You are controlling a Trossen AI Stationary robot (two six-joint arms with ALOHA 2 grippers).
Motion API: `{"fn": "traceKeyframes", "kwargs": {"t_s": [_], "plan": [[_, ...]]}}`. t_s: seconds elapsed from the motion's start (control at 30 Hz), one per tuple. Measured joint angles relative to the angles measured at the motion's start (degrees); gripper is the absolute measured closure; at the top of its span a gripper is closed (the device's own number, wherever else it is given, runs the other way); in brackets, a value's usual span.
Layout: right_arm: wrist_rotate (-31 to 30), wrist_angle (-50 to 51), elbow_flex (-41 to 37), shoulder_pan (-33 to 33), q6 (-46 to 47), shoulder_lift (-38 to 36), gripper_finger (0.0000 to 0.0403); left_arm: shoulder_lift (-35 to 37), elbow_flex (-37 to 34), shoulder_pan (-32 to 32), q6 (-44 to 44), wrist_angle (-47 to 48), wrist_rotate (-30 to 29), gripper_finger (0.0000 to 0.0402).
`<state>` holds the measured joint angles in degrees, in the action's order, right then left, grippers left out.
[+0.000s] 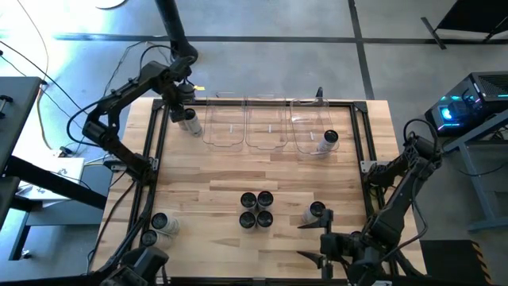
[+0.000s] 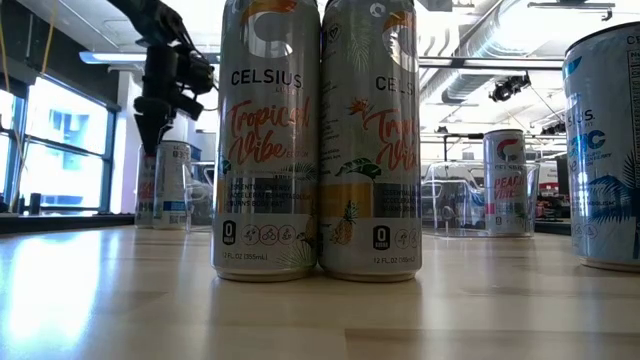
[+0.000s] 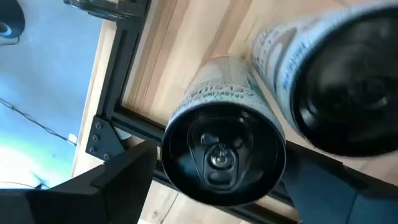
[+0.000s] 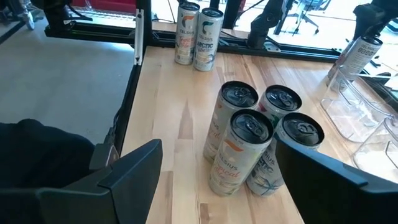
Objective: Sort soda cans
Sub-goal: Put the top white-pink soda can into the right transparent bin
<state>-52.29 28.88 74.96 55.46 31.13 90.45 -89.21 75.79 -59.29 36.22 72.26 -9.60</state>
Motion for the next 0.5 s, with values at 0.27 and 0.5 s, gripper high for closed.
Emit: {"fn": "traceKeyframes", "kwargs": {"t_s": [0.27, 0.5], "plan": [[0.22, -0.35, 0.0, 0.02, -0.04, 0.0, 0.0093, -2.89, -1.95, 0.04, -1.9, -2.85, 0.43, 0.0083], [0.22, -0.33, 0.0, 0.02, -0.06, 0.0, 0.0093, -3.56, -1.95, 0.04, -2.6, -1.76, -0.75, 0.0134]]}}
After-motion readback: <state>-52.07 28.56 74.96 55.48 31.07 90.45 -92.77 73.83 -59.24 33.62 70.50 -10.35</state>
